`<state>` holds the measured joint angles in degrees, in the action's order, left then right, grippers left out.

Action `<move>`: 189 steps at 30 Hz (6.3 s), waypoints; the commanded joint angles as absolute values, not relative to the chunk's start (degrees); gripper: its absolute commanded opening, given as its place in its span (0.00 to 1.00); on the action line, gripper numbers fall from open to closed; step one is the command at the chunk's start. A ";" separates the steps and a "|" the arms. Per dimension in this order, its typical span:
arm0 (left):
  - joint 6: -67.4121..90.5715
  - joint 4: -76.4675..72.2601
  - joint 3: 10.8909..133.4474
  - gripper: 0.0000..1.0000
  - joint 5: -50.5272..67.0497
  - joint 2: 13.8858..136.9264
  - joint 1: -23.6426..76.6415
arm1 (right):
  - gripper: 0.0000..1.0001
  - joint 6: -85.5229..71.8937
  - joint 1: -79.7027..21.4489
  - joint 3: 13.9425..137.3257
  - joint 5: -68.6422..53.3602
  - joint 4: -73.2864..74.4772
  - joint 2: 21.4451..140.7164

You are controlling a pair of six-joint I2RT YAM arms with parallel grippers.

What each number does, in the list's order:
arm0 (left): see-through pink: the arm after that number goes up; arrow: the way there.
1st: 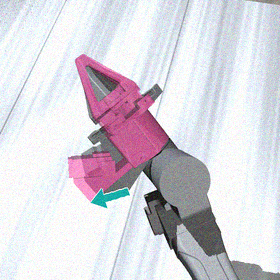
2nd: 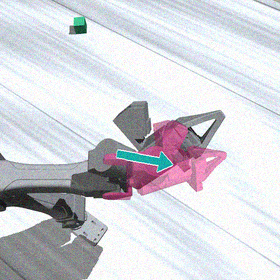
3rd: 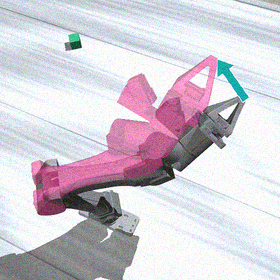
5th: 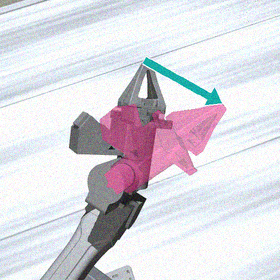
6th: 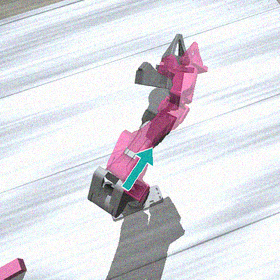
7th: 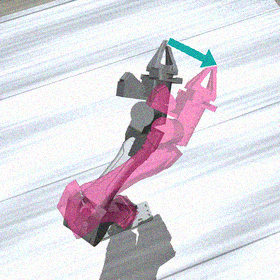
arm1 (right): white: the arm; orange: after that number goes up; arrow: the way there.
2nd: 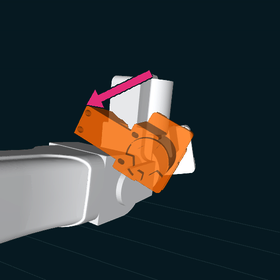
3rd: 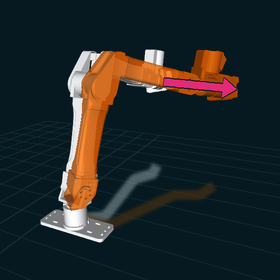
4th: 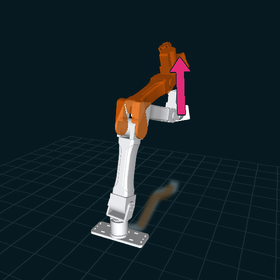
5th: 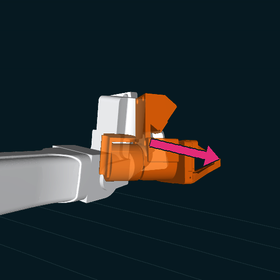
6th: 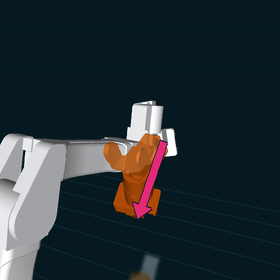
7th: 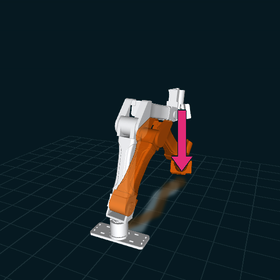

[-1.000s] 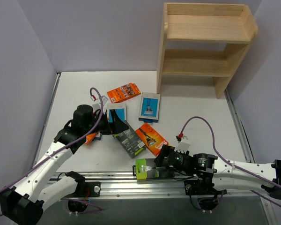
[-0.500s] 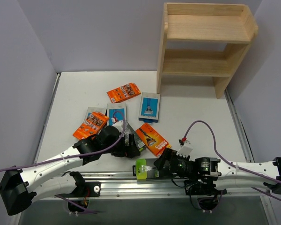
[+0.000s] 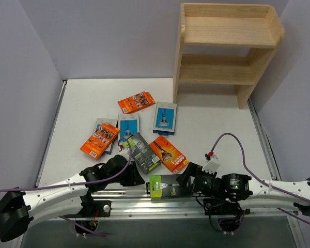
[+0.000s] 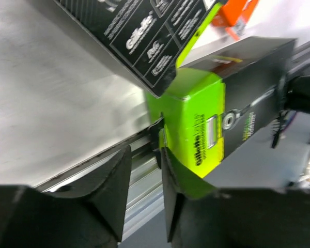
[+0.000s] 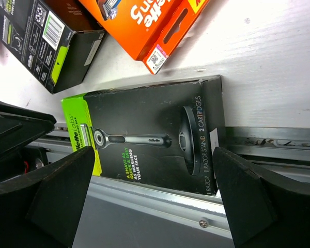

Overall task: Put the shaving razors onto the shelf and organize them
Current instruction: Grab a shaving razor with the left arm, then pass the shaving razor from the left arm to the right

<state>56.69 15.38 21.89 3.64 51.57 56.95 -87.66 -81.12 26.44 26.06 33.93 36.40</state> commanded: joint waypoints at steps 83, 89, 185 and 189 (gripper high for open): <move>-8.87 45.53 73.92 0.02 22.32 66.62 58.54 | 0.94 -7.12 -82.27 45.00 12.13 6.42 37.09; -11.60 40.53 69.18 0.02 26.27 62.51 58.62 | 0.97 -2.29 -82.27 40.17 9.23 0.36 38.67; 10.28 12.14 62.84 0.94 -8.79 42.27 57.57 | 0.00 -9.14 -67.85 42.71 17.11 -16.34 46.58; 12.65 11.52 63.11 0.94 -4.94 45.61 52.92 | 0.00 -10.81 -66.97 46.22 26.00 -21.25 50.87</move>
<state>8.49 16.19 63.66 -5.58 42.06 55.94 -8.58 -67.33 40.77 15.38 -9.45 49.41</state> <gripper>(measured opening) 0.942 0.487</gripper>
